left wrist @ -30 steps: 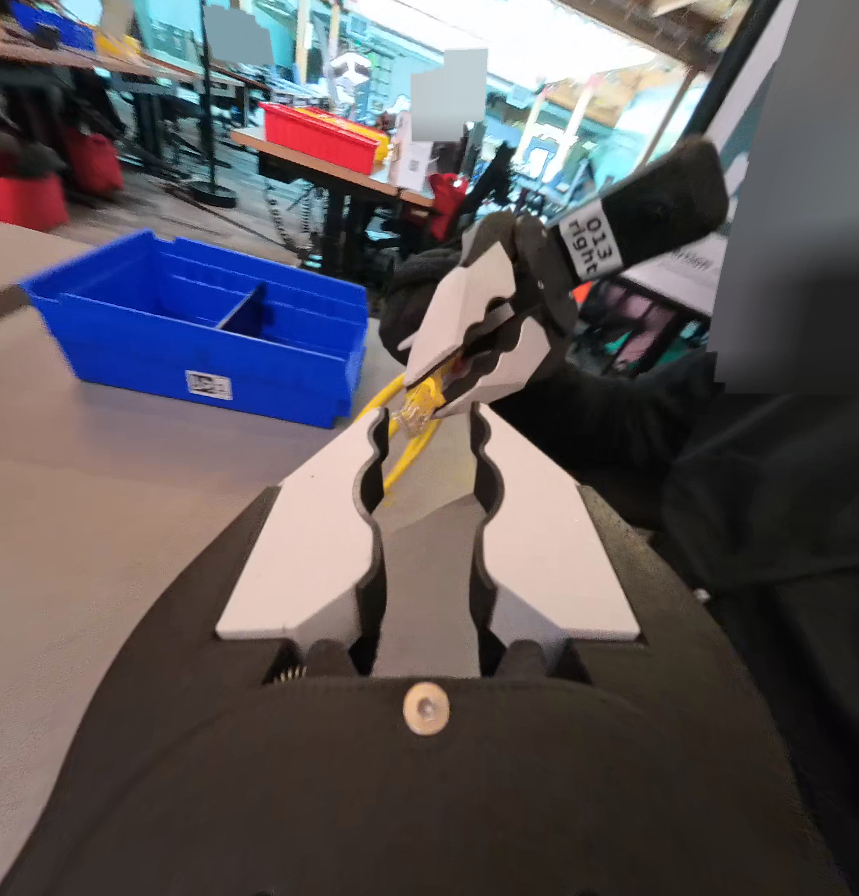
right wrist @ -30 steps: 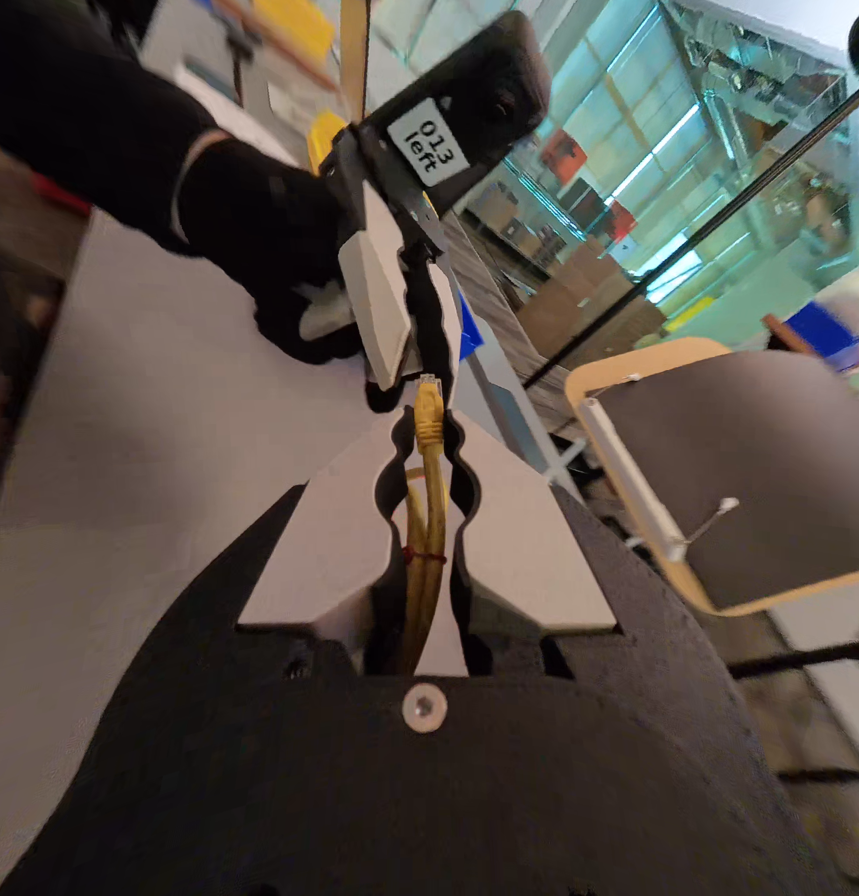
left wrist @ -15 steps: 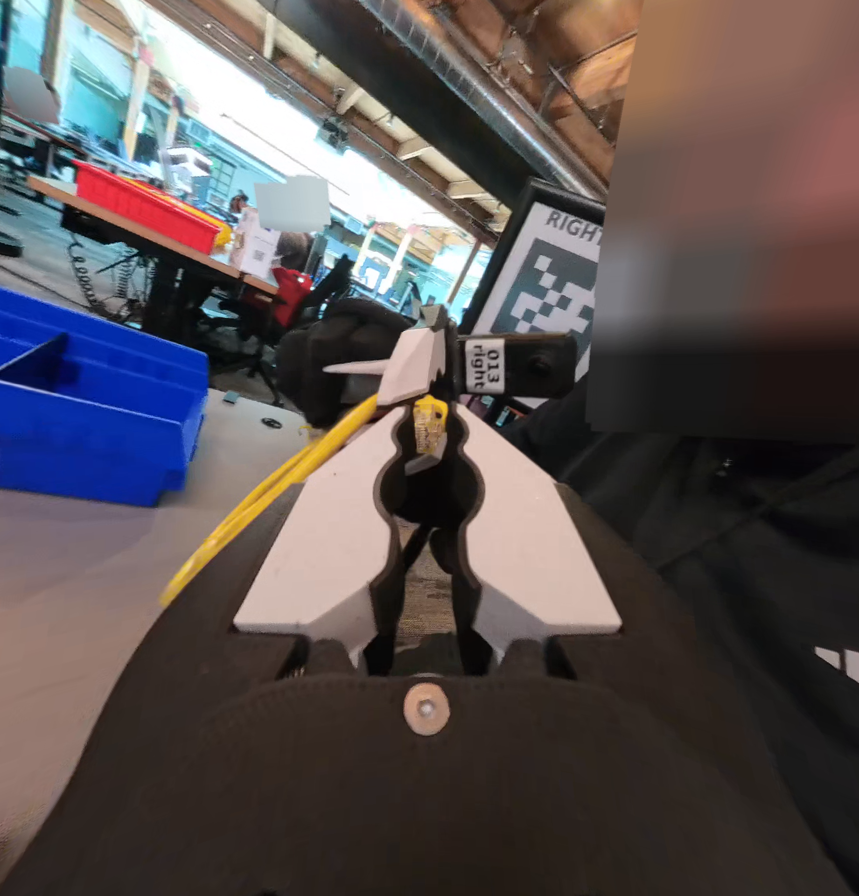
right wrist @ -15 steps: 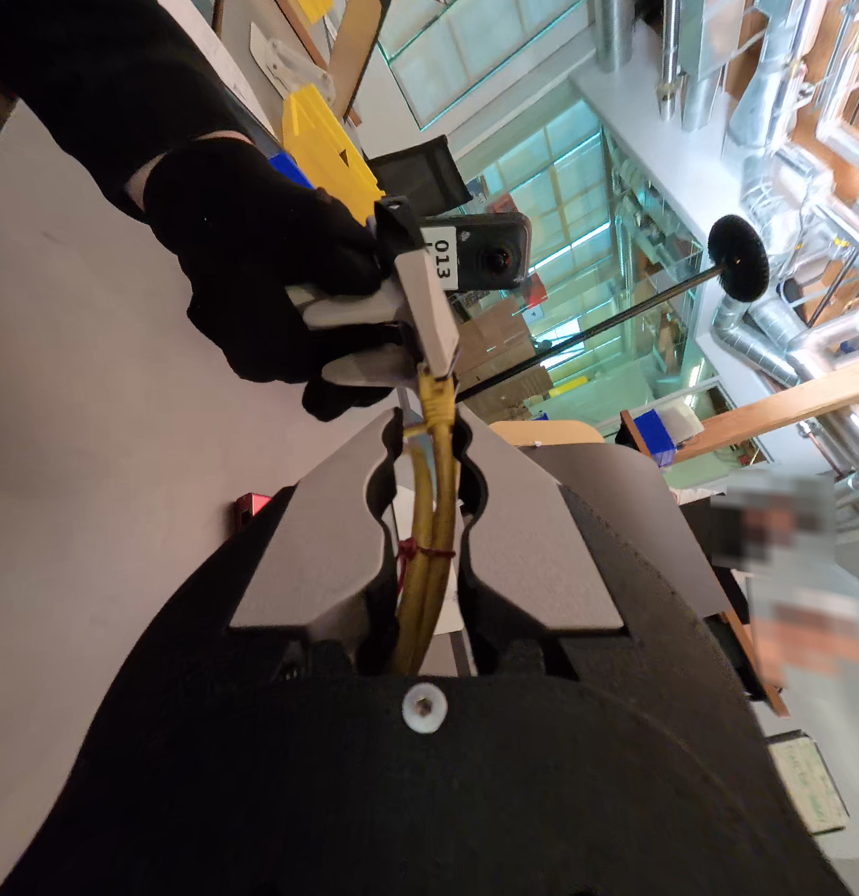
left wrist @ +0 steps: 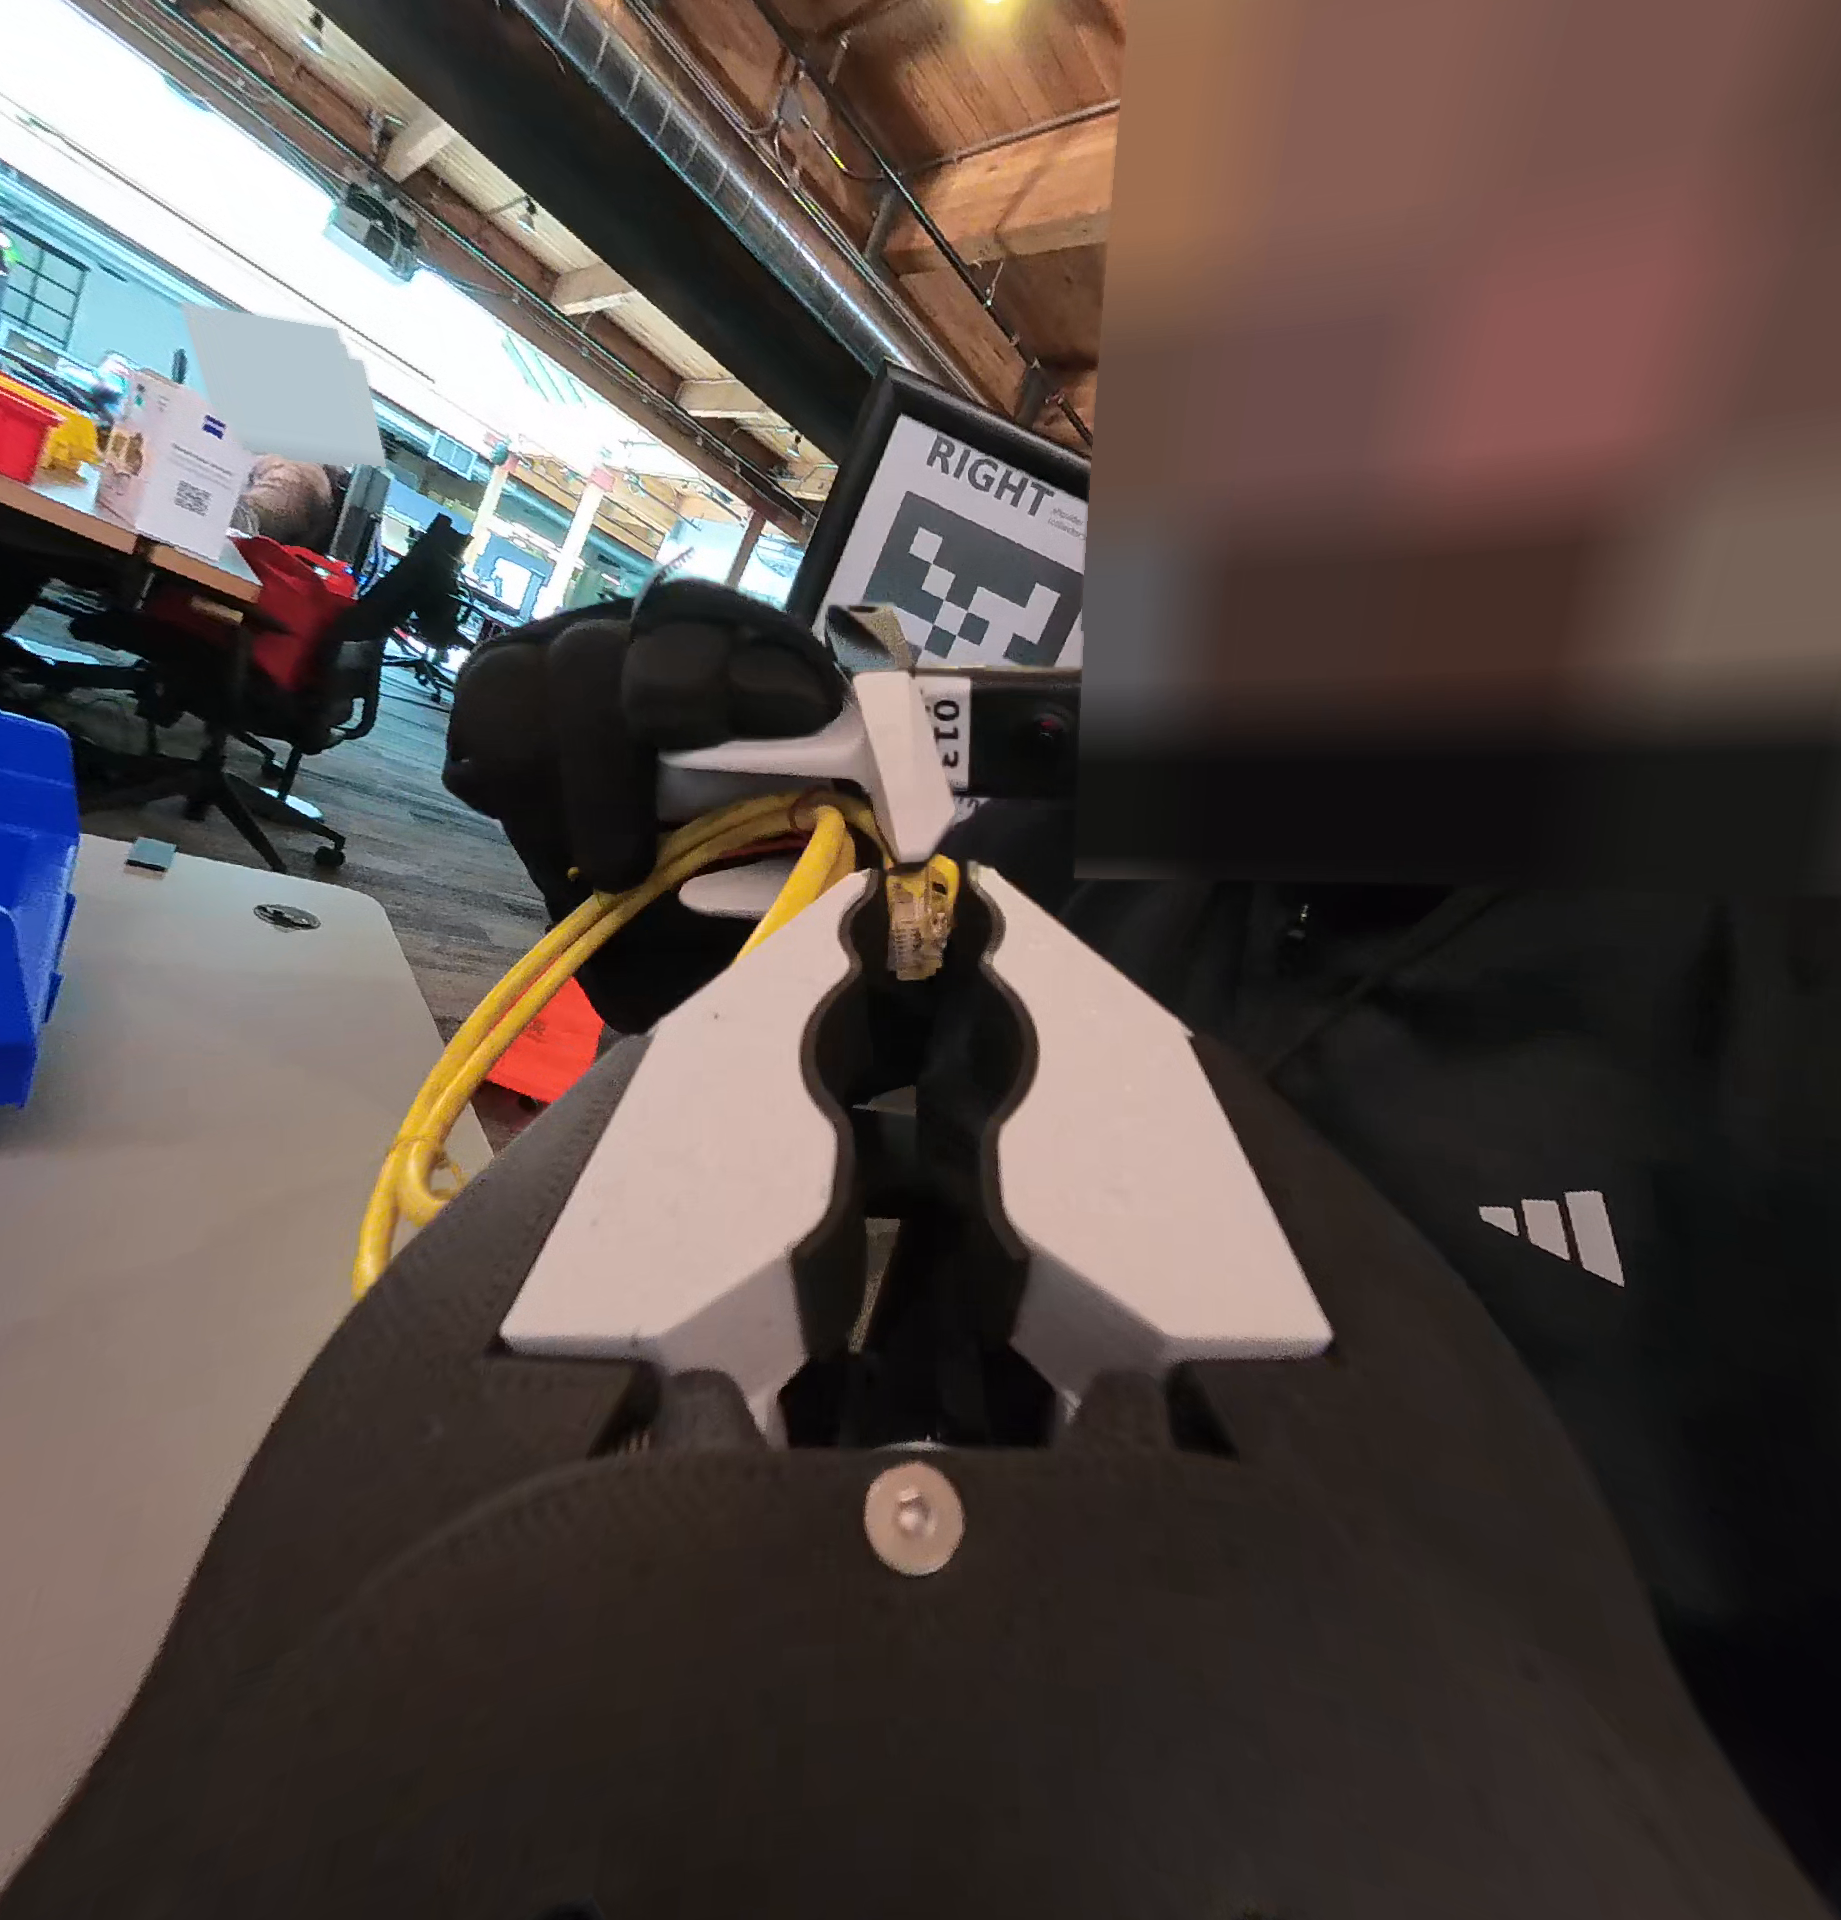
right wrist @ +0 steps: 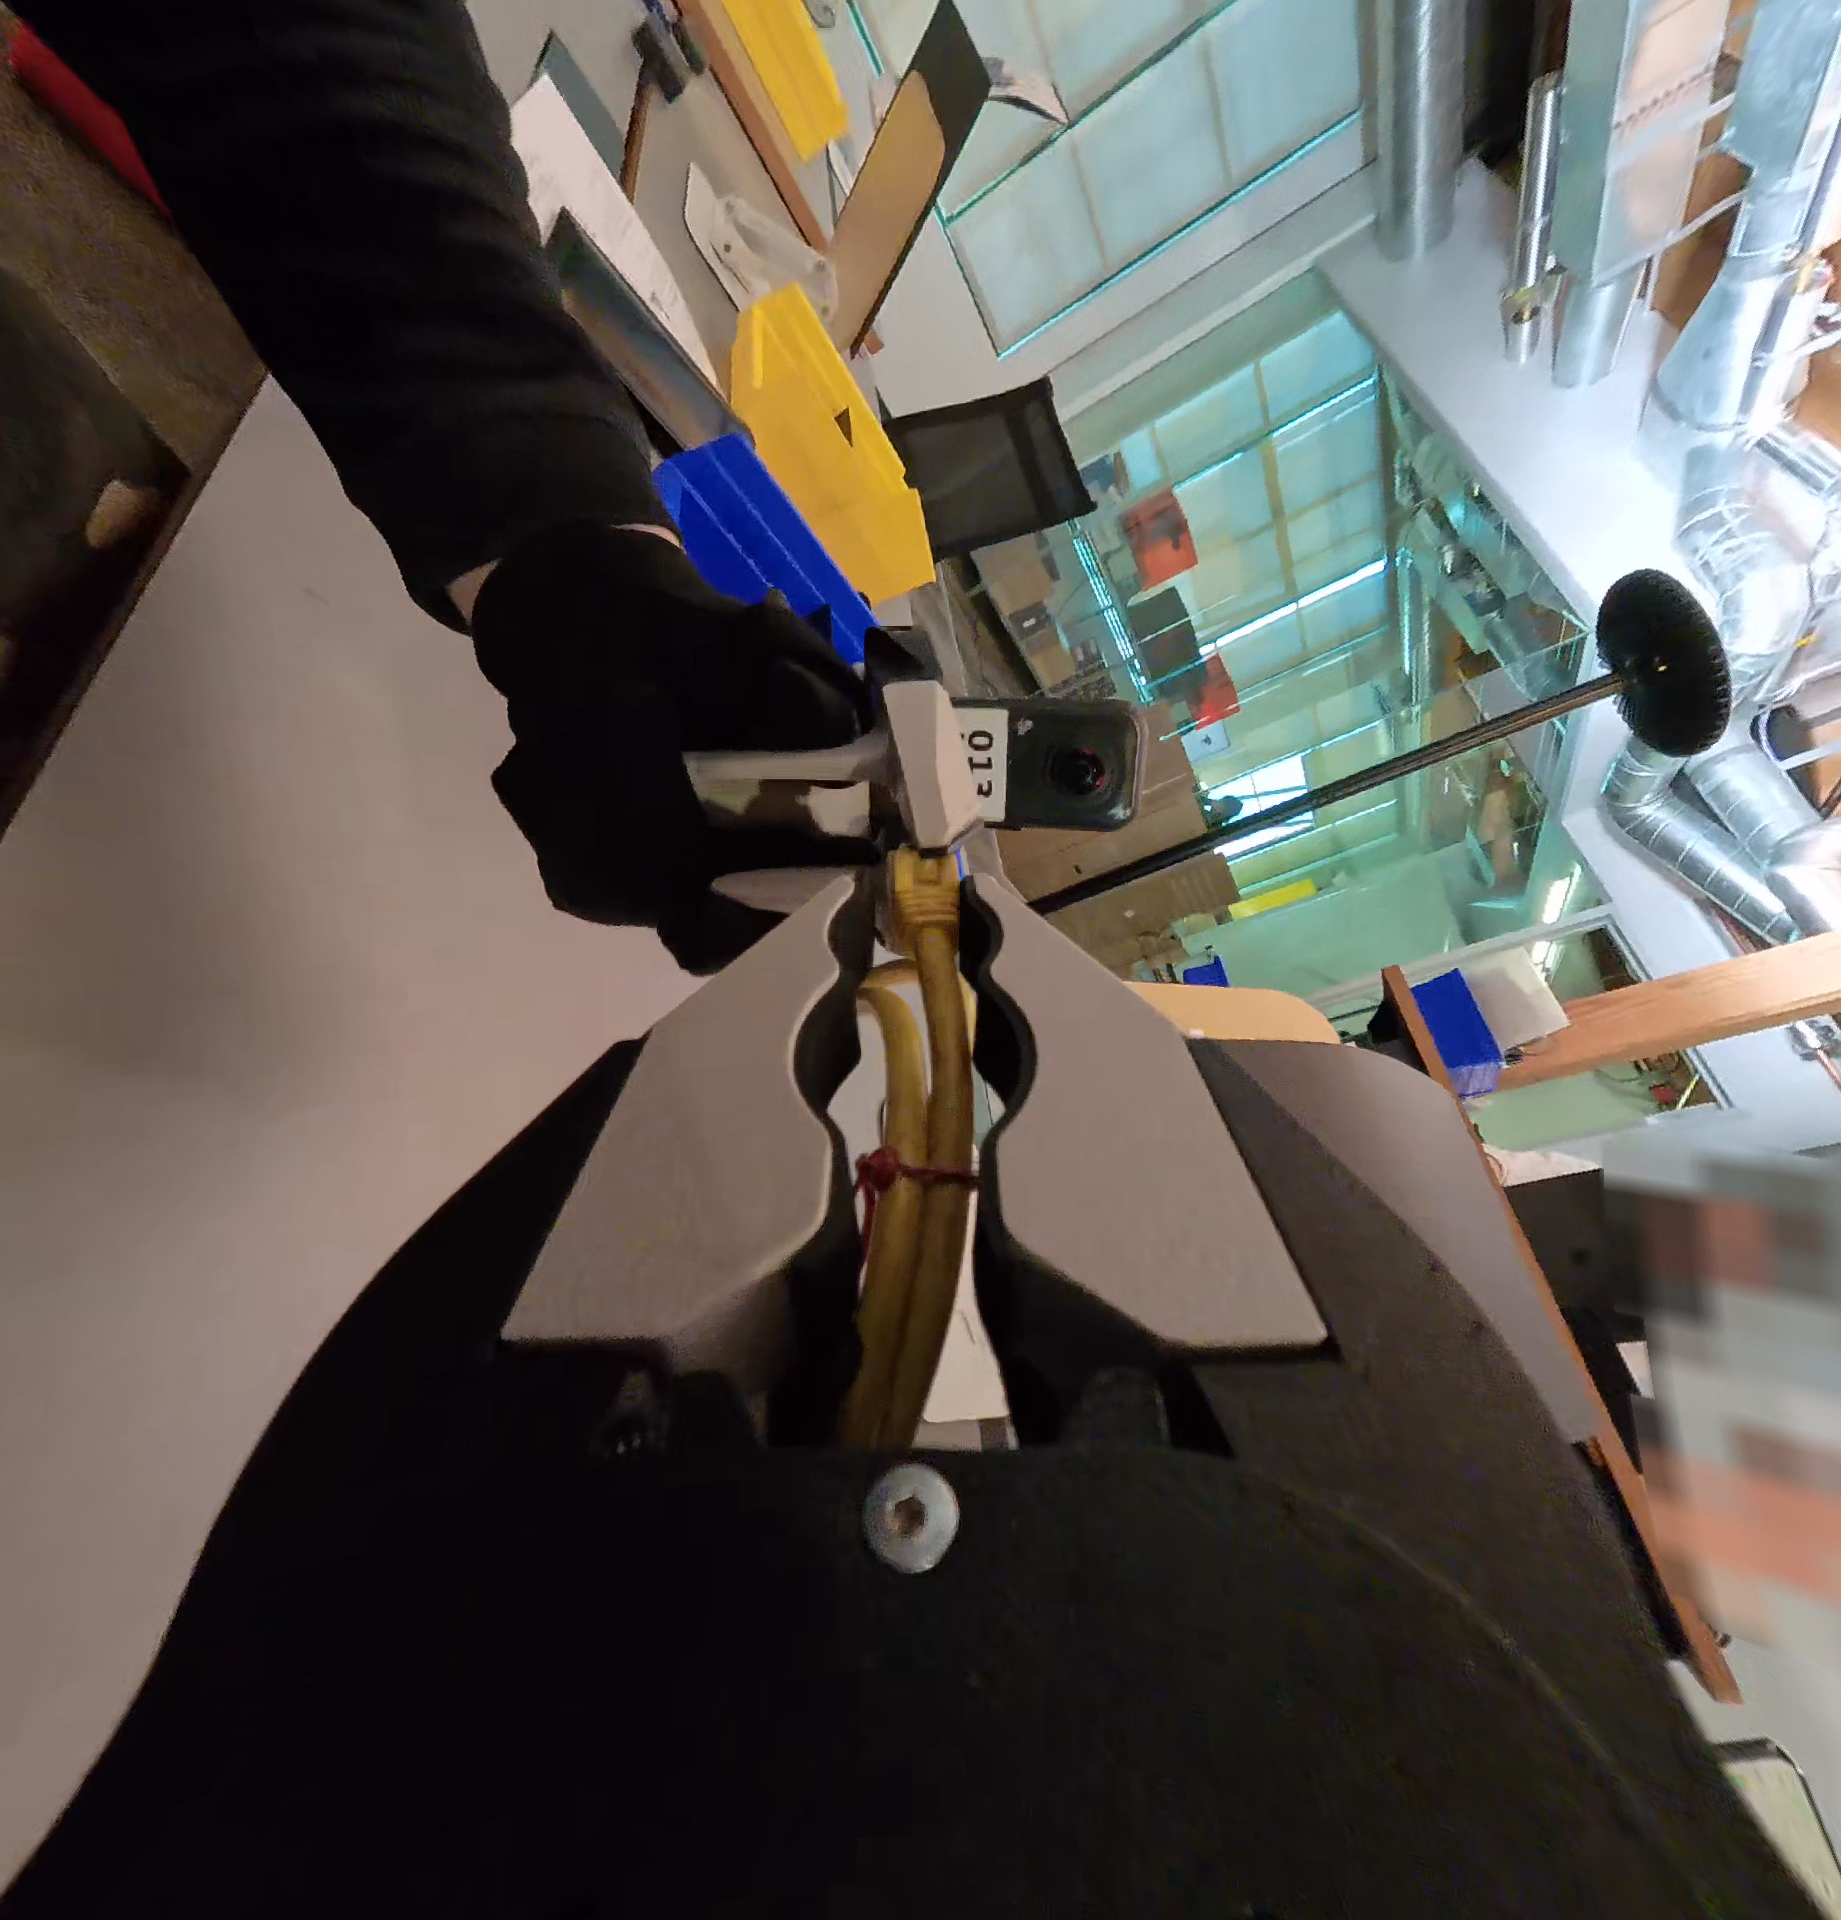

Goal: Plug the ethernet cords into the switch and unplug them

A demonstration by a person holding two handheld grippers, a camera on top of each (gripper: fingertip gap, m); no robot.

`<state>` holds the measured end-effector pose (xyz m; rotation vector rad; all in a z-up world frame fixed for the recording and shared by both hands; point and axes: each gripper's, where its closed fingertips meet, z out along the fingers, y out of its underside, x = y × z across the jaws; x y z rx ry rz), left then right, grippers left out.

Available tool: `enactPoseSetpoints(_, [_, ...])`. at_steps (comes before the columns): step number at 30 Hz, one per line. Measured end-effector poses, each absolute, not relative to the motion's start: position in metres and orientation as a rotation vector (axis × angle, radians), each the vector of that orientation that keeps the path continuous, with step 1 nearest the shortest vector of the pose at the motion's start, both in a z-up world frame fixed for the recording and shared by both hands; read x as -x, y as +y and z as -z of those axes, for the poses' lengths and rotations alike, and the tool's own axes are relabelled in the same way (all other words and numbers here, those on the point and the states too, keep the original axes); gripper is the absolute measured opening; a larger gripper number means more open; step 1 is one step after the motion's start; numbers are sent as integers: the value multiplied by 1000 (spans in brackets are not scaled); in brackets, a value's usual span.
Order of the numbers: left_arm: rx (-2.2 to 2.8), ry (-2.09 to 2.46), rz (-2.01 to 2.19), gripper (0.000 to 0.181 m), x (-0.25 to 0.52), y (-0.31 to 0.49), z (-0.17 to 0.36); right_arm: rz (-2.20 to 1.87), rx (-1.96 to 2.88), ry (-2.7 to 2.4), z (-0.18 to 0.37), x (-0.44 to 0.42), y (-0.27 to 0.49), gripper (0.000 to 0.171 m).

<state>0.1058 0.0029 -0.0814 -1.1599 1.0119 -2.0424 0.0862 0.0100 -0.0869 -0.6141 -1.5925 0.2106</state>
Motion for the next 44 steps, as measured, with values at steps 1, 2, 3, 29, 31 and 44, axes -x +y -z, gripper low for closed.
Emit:
enactPoseSetpoints(1, [1163,1023,2047,10,-106,2,83,-220,610,-1594,87,-86,8,11])
enactPoseSetpoints(2, [1159,1025,2060,10,-106,0,83,-226,608,-1595,87,-86,7,10])
enactPoseSetpoints(3, [1151,1025,2071,10,-106,0,83,-229,610,-1598,87,-86,6,10])
enactPoseSetpoints(29, [1332,2271,-68,51,-40,138,260,-471,1075,-1519,151,-130,62,10])
enactPoseSetpoints(31, [1243,2397,-140,59,-39,143,268,-492,1079,-1505,152,-133,62,10])
enactPoseSetpoints(44, [971,2807,-164,82,-36,150,326,-606,1093,-1464,164,-141,73,10])
